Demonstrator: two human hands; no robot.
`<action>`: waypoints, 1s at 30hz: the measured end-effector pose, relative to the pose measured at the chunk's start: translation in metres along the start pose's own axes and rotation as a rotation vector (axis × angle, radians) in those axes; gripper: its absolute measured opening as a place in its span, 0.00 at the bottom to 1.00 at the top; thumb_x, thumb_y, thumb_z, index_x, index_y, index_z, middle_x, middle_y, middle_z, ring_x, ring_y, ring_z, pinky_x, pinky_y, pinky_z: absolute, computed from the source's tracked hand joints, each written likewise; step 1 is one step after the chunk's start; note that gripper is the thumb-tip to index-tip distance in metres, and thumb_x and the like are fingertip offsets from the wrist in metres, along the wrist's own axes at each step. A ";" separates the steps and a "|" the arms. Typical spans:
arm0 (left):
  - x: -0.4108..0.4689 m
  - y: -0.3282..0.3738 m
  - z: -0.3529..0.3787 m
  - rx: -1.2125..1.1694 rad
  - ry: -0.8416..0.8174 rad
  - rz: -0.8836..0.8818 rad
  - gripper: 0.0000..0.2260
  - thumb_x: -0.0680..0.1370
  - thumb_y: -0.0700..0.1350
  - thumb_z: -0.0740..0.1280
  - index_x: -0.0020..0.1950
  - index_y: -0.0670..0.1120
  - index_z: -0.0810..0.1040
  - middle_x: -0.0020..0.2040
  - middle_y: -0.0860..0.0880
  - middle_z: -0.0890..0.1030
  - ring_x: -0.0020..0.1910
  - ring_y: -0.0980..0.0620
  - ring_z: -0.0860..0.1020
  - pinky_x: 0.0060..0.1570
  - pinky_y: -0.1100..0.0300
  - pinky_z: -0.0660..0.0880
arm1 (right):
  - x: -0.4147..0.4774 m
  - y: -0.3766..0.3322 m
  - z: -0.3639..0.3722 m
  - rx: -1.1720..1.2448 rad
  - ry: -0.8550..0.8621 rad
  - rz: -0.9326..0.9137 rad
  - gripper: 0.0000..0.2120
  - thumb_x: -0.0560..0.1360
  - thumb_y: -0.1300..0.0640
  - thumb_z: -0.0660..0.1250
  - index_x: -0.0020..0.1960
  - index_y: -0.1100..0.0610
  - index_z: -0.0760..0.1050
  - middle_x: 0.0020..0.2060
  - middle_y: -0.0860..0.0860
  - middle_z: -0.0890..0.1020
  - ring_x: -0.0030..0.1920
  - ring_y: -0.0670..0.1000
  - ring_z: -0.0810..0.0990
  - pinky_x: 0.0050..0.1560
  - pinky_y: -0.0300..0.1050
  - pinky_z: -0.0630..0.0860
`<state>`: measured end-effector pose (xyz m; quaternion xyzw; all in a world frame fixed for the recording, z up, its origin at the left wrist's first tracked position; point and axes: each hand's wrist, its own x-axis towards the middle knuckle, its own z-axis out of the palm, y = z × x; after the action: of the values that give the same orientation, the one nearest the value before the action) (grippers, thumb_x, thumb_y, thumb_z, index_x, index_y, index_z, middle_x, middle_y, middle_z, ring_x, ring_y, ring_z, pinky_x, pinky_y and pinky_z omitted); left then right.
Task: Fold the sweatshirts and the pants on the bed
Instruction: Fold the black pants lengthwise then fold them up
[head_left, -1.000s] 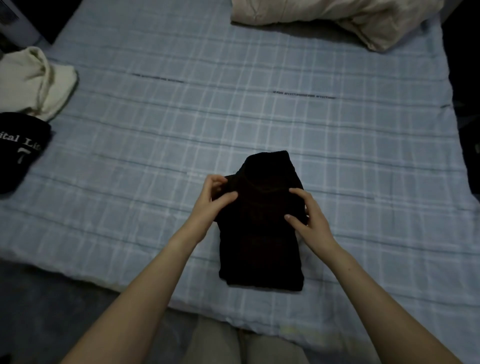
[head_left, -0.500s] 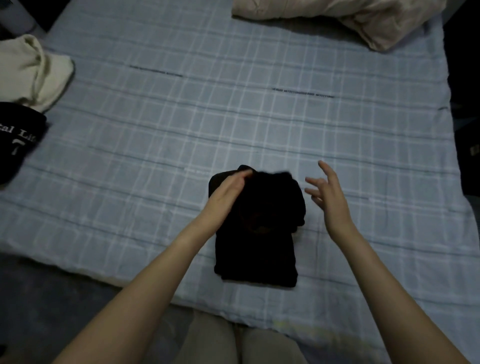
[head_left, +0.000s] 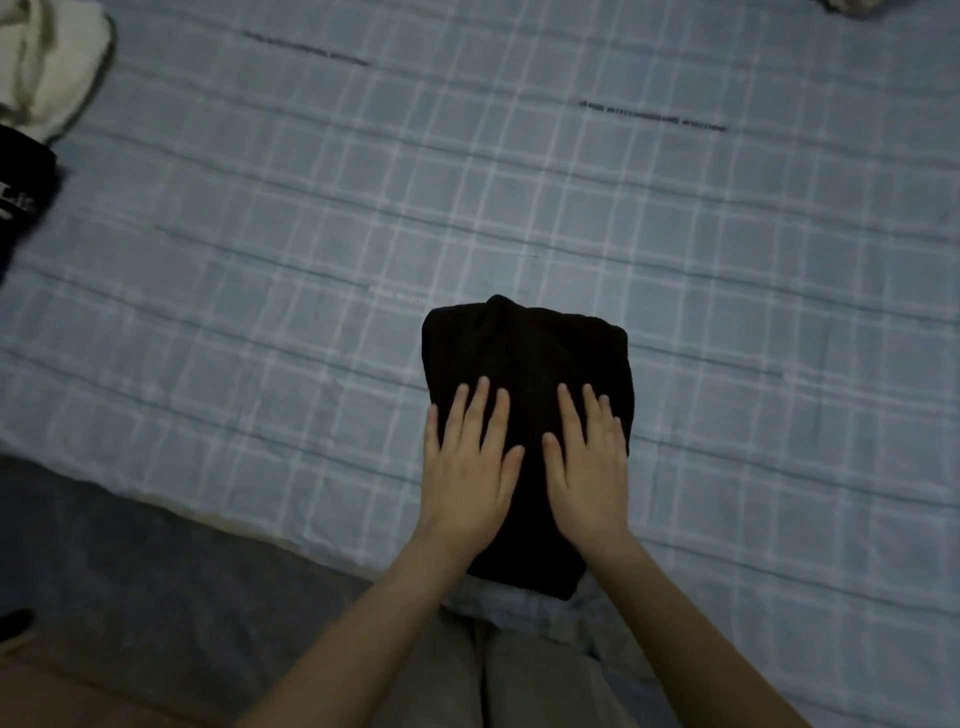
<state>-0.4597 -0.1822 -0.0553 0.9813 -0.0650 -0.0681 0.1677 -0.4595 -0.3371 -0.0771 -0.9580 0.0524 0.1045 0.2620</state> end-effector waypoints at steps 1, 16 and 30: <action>0.001 -0.003 0.015 0.031 -0.052 -0.022 0.26 0.82 0.55 0.51 0.78 0.45 0.61 0.78 0.42 0.62 0.78 0.43 0.58 0.74 0.39 0.58 | 0.001 0.008 0.010 -0.012 0.010 -0.016 0.27 0.83 0.45 0.48 0.81 0.50 0.53 0.79 0.55 0.56 0.80 0.54 0.49 0.79 0.54 0.47; 0.103 -0.026 -0.010 -0.270 0.285 -0.223 0.13 0.80 0.49 0.61 0.63 0.50 0.77 0.58 0.47 0.74 0.57 0.48 0.70 0.59 0.51 0.67 | 0.088 0.012 -0.035 0.150 0.259 0.001 0.20 0.81 0.51 0.60 0.73 0.51 0.69 0.63 0.55 0.74 0.63 0.56 0.70 0.66 0.49 0.66; 0.163 -0.076 -0.001 -0.633 0.285 -0.457 0.06 0.77 0.48 0.70 0.44 0.49 0.85 0.40 0.60 0.75 0.48 0.54 0.77 0.54 0.55 0.75 | 0.160 0.034 -0.039 0.412 0.224 0.114 0.06 0.76 0.54 0.71 0.51 0.53 0.85 0.41 0.39 0.81 0.54 0.52 0.81 0.59 0.48 0.75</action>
<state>-0.2917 -0.1356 -0.0987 0.8701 0.2026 0.0162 0.4491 -0.3024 -0.3934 -0.0974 -0.8853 0.1553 -0.0006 0.4382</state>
